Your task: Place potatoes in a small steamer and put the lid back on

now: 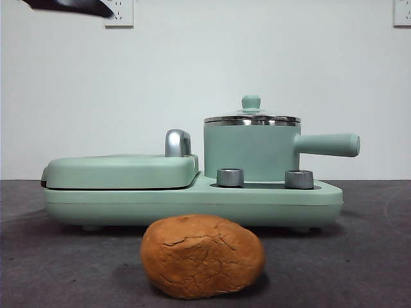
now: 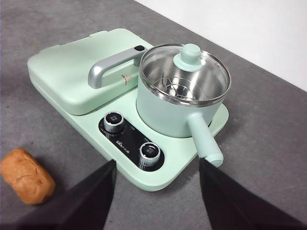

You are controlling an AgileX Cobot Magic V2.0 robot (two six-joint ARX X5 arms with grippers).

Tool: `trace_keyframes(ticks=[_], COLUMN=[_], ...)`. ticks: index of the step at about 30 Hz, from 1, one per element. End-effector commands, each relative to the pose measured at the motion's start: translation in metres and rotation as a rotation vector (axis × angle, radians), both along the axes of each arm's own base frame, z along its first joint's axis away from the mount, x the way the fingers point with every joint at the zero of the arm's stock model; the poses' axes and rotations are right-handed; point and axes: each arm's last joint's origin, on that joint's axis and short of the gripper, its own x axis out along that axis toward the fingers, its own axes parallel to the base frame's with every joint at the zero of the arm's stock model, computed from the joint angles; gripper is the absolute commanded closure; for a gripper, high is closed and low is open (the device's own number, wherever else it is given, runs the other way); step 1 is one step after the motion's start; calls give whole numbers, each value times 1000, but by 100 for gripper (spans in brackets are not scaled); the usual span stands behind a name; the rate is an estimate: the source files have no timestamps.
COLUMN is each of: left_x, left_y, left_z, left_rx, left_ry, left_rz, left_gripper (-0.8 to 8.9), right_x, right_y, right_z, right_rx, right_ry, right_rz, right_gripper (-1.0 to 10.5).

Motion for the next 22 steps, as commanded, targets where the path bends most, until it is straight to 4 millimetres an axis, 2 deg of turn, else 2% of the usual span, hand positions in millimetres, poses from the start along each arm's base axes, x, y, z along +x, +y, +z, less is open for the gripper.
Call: trace_keyframes(ticks=[1,13,22], left_x=[18,90,129], left_y=[-14,-82,-125], left_z=[0,-21,-28], left_rx=[-32,79,146], left_ry=[16,3,-58], left_rz=[8,-104,-168], left_gripper=[508,507,506], right_x=[0,0,1], right_y=[0,0,1], right_z=[6,6,5], right_rx=[30,52,50], right_ry=[0,15,18], right_rz=[-9,-21,-20], right_gripper=[673,674,674])
